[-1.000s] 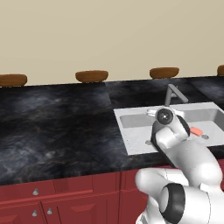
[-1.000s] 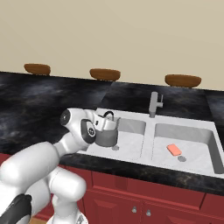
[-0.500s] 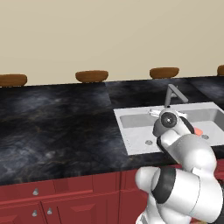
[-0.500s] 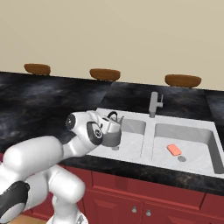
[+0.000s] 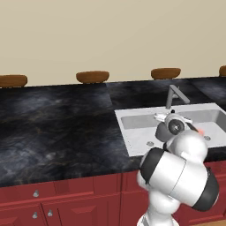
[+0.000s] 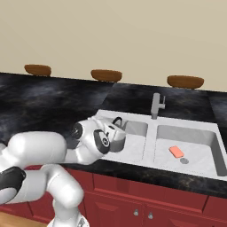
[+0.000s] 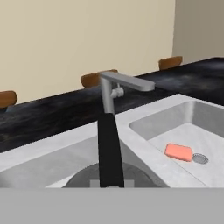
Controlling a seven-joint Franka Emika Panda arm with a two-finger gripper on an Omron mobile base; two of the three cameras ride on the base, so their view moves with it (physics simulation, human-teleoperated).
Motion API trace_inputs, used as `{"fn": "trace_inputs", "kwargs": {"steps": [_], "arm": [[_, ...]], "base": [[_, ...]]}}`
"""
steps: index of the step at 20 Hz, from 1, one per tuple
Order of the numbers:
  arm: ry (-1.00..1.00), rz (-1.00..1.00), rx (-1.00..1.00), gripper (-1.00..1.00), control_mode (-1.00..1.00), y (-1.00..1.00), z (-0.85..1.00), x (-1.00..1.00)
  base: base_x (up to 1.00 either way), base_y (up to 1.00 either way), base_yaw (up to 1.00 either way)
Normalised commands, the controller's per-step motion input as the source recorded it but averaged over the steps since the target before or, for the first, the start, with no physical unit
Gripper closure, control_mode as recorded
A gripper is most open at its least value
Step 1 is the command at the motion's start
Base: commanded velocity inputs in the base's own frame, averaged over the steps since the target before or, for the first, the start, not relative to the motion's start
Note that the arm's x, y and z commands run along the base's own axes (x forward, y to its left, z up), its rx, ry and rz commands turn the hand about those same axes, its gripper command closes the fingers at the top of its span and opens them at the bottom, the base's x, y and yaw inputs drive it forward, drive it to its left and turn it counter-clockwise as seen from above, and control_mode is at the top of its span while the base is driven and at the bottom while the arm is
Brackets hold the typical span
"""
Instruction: Open the cabinet, pick the kettle from the cabinet, and place it in the sink.
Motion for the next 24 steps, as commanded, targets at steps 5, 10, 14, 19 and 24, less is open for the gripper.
{"fn": "trace_inputs", "kwargs": {"steps": [5,10,14,19,24], "arm": [[0.0,-0.06,0.0,1.0,-1.0,0.0,-0.11,-0.1],[0.0,-0.07,0.0,1.0,-1.0,0.0,-0.01,0.02],[0.04,-0.07,0.0,1.0,-1.0,0.06,-0.05,0.01],[0.12,-0.05,0.02,1.0,-1.0,0.15,-0.19,-0.08],[0.11,-0.01,0.06,1.0,-1.0,0.17,-0.21,-0.04]], "base": [[0.0,0.0,0.0],[0.0,0.0,0.0],[0.0,0.0,0.0],[0.0,0.0,0.0],[0.0,0.0,0.0]]}}
